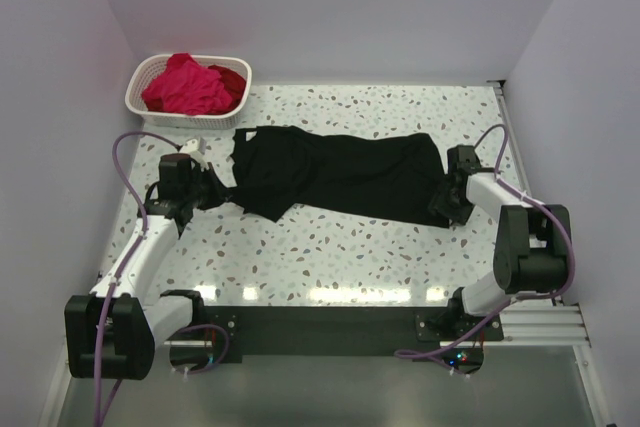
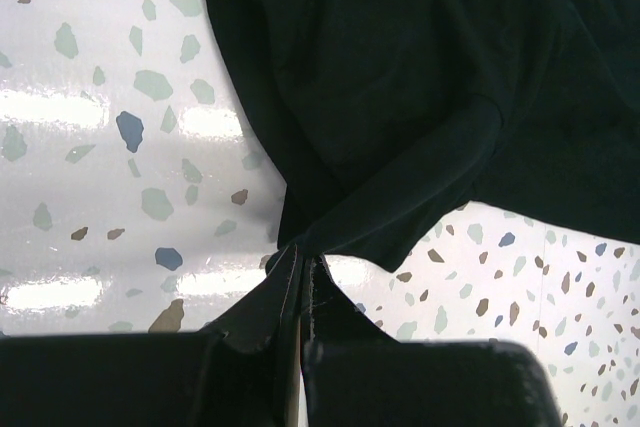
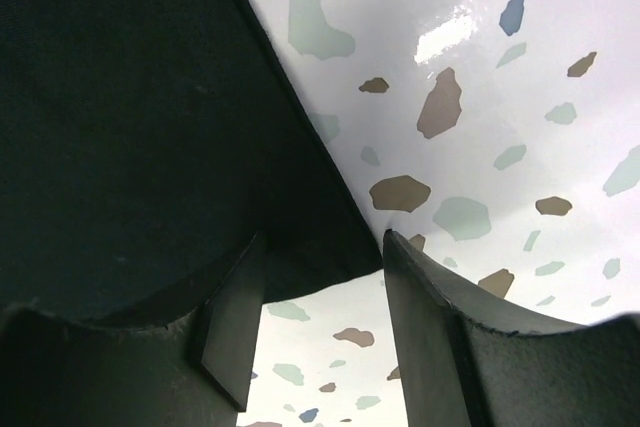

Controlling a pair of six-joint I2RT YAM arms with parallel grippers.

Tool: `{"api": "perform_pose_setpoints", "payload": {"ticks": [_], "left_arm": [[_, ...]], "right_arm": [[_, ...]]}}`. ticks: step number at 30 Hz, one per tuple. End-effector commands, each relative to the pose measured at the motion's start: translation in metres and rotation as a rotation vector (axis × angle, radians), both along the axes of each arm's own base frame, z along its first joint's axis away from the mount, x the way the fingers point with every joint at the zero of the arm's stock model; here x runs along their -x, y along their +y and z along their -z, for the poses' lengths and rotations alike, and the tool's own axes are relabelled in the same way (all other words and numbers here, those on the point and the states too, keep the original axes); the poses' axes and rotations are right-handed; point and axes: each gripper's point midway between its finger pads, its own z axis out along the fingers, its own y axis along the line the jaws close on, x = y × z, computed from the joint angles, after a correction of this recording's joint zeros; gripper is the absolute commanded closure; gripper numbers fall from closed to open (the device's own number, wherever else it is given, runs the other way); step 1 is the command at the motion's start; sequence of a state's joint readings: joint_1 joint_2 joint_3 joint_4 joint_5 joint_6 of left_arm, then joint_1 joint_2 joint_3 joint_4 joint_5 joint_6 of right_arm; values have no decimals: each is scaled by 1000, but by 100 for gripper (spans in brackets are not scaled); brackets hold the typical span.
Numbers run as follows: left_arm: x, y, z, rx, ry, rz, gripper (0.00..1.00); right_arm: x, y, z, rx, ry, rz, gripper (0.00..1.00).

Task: Fold and stack the t-shirts
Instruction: Flatten the tshirt out

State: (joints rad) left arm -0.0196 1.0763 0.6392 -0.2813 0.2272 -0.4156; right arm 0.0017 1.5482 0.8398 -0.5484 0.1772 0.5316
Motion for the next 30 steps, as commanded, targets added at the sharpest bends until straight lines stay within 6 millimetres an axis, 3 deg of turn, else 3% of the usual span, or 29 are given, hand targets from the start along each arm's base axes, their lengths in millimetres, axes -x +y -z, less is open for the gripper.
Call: {"api": "perform_pose_setpoints", "payload": {"ticks": [1, 10, 16, 18, 19, 21, 22, 24, 28, 29, 30], "left_arm": [[-7, 4, -9, -10, -60, -6, 100], [-7, 3, -10, -9, -62, -3, 100], [-7, 5, -11, -14, -67, -8, 100], [-7, 5, -10, -14, -65, -9, 100], [-6, 5, -10, -14, -63, -9, 100], [-8, 4, -10, -6, -65, -15, 100], [-10, 5, -11, -1, -69, -29, 100], [-19, 2, -18, 41, -91, -54, 100], [-50, -2, -48, 91, -141, -72, 100], [-58, 0, -57, 85, -151, -82, 100], [-73, 0, -81, 89, -182, -88, 100]], "right_arm": [[20, -7, 2, 40, 55, 20, 46], [29, -1, 13, 6, 78, 24, 47], [37, 4, 25, -20, 109, 29, 59], [39, 5, 29, -30, 113, 32, 69], [39, 5, 28, -32, 110, 32, 69], [37, 6, 26, -34, 100, 33, 82], [32, 6, 23, -35, 86, 36, 92], [22, 9, 15, -49, 54, 43, 100], [-19, 12, -26, -74, -71, 64, 100], [-38, 12, -51, -76, -126, 61, 100], [-47, 11, -68, -73, -162, 62, 100]]}}
